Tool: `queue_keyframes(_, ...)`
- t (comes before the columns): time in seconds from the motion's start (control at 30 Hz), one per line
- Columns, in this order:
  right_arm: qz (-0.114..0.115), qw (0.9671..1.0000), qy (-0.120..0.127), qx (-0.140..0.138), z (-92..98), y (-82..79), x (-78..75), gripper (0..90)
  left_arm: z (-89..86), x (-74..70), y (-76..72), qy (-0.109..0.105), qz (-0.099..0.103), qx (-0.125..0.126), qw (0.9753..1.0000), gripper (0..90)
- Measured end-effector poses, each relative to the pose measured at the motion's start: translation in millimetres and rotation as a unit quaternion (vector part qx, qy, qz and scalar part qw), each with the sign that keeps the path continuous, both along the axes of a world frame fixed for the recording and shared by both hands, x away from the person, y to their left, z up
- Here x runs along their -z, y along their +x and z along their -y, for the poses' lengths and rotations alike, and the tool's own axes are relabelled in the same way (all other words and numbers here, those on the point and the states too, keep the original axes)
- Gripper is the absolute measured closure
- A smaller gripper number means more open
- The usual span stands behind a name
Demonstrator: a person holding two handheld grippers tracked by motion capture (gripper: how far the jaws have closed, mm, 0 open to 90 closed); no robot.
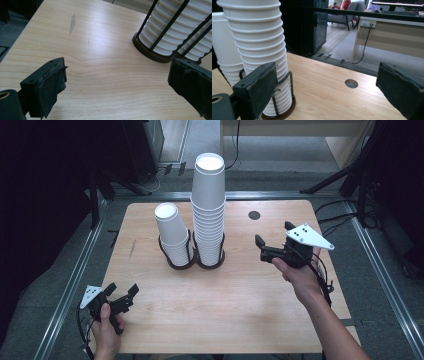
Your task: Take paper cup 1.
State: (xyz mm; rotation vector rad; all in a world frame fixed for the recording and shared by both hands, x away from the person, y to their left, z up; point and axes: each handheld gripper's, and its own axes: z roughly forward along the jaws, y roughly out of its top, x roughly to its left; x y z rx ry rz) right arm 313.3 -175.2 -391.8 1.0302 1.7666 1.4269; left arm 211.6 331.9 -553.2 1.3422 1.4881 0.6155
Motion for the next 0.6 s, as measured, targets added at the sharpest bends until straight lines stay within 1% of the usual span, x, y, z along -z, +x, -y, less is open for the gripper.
queue_keyframes(0.07, 0.002, 1.0000, 0.003, -0.001, -0.7, 0.2, -1.1, 3.8, 0.4, 0.1, 0.8, -0.001, -0.002, 0.001, 1.0000, 1.8)
queue_keyframes(0.13, 0.004, 0.9999, 0.011, -0.005, -3.8, -0.1, -1.7, 3.7, 3.6, -0.1, 2.2, 0.014, -0.005, 0.005, 0.9999, 1.8)
queue_keyframes(0.2, 0.004, 0.9999, 0.011, -0.006, -6.7, 0.3, -0.4, 3.7, 5.1, -0.3, 1.6, 0.020, -0.001, 0.007, 0.9998, 1.8)
queue_keyframes(0.27, 0.004, 0.9999, 0.009, -0.005, -10.1, 1.3, 1.2, 3.7, 5.1, -0.4, 0.9, 0.021, 0.003, 0.007, 0.9998, 1.8)
queue_keyframes(0.37, 0.003, 0.9999, 0.012, -0.005, -12.9, 2.2, 1.6, 3.7, 5.3, -0.5, 0.6, 0.021, 0.004, 0.006, 0.9998, 1.8)
queue_keyframes(0.43, 0.001, 0.9998, 0.020, -0.005, -16.7, 4.1, 1.0, 3.7, 6.3, -0.3, 0.8, 0.024, 0.005, 0.002, 0.9997, 1.8)
queue_keyframes(0.47, 0.001, 0.9998, 0.020, -0.006, -18.9, 5.3, 0.6, 3.7, 7.2, -0.3, 0.9, 0.031, 0.005, 0.002, 0.9995, 1.8)
queue_keyframes(0.5, 0.001, 0.9998, 0.019, -0.007, -20.3, 5.9, 0.2, 3.7, 7.2, -0.3, 0.9, 0.031, 0.005, 0.002, 0.9995, 1.8)
queue_keyframes(0.6, 0.004, 0.9998, 0.016, -0.011, -27.3, 8.1, -2.7, 3.7, 9.4, -0.5, 0.8, 0.040, 0.009, 0.005, 0.9991, 1.8)
